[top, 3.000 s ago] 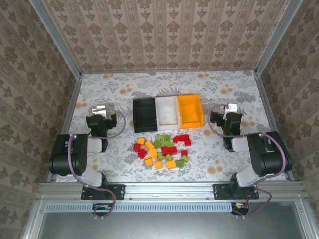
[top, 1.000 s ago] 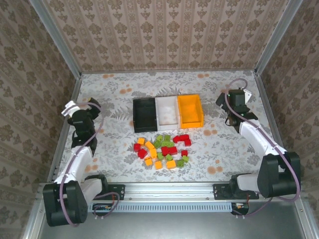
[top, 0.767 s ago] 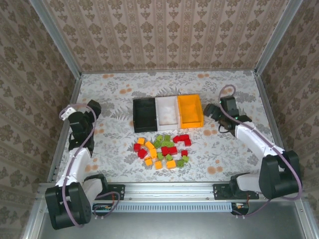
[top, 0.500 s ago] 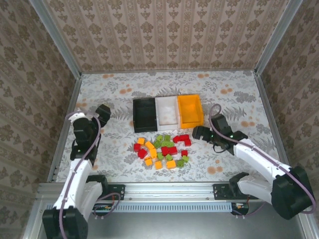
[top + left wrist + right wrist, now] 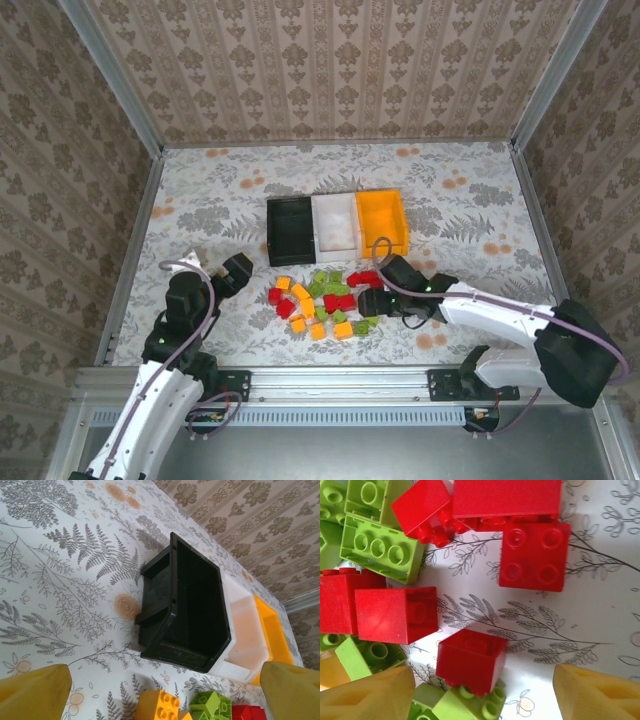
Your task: Sort the legos into containers by color
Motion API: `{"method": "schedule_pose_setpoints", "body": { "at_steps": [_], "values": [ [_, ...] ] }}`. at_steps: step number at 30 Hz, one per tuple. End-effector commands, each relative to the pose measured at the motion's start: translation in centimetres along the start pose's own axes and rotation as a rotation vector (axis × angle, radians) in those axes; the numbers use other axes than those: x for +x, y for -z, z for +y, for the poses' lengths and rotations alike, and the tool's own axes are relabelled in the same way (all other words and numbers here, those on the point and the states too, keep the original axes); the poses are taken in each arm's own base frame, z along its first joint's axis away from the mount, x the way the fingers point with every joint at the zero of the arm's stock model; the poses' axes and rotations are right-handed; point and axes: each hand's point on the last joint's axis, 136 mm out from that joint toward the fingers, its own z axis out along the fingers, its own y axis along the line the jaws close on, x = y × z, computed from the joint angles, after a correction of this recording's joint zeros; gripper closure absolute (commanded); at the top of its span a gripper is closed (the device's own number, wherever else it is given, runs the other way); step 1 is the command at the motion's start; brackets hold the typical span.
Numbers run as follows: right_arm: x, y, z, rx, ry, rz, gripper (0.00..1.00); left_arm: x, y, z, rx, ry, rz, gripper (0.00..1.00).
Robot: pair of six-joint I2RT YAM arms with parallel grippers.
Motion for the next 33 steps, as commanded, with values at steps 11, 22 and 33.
{"method": "schedule_pose_setpoints", "body": {
  "at_steps": [11,22,33],
  "values": [
    [-0.5,-2.0,0.0,0.097,0.038,0.010,0.43,0.7,-0.4,0.6,-0.046,-0.036,0.042,0.00],
    [-2.3,0.1,1.1,0.059,0.053,-0.075,0.64,0.2,-0.7,-1.0,-0.036,-0.058,0.059,0.00],
    [-13.5,7.2,0.7,0.092,-0.012,-0.337,0.66,2.1,-1.4,-1.3,-0.108,-0.096,0.214,0.08]
  ]
}}
